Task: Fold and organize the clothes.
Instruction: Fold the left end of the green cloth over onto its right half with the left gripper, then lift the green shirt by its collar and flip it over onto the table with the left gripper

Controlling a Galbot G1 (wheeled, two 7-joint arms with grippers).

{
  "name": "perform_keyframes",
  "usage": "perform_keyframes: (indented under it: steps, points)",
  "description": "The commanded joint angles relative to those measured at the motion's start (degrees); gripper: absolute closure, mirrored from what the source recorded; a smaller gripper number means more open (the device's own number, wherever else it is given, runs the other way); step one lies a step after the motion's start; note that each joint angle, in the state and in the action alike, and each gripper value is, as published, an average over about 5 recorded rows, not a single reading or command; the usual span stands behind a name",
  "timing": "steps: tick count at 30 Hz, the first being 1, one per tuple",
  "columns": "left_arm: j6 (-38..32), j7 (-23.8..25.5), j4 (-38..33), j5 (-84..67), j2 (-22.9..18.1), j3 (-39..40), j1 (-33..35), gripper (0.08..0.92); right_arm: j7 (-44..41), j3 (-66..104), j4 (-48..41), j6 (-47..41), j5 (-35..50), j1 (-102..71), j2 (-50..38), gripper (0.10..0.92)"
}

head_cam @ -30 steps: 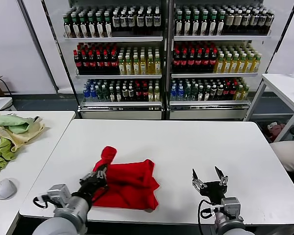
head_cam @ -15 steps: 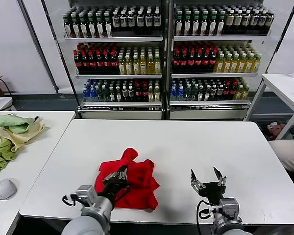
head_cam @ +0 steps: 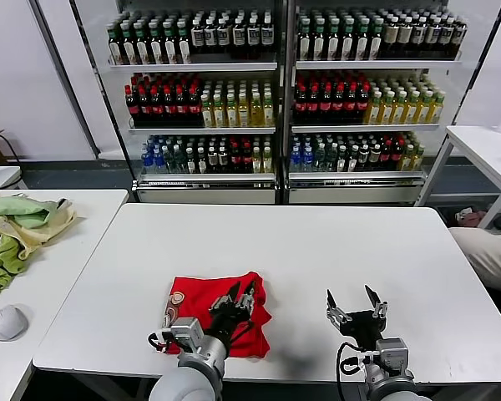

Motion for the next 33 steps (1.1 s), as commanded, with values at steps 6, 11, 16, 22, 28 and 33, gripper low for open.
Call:
perform_keyframes:
  steps: [6, 11, 16, 22, 28, 33]
  points:
    - [-4.0, 3.9, -3.4, 8.9, 8.4, -12.3, 3.6, 0.382, -0.1, 0.5, 0.6, 0.1, 0.0, -0.2, -0.2, 0.203]
    - [-2.3, 5.0, 0.4, 2.6, 11.9, -22.4, 8.1, 0.238, -0.2, 0.9, 0.5, 0.2, 0.1, -0.4, -0.3, 0.203]
    - [-1.5, 7.2, 3.1, 0.0, 11.3, -25.5, 9.3, 0.18, -0.1, 0.8, 0.3, 0.2, 0.1, -0.2, -0.3, 0.203]
    - [-1.3, 10.9, 6.3, -0.8, 10.1, -25.4, 8.7, 0.177, 0.0, 1.3, 0.8, 0.1, 0.1, -0.3, -0.8, 0.203]
    - [-2.1, 16.3, 8.0, -9.1, 8.9, -27.3, 8.7, 0.177, 0.0, 1.3, 0.7, 0.2, 0.1, -0.2, -0.7, 0.203]
    - [-3.0, 19.8, 9.5, -14.2, 8.4, -28.9, 9.1, 0.177, 0.0, 1.0, 0.6, 0.2, 0.1, -0.1, -0.7, 0.203]
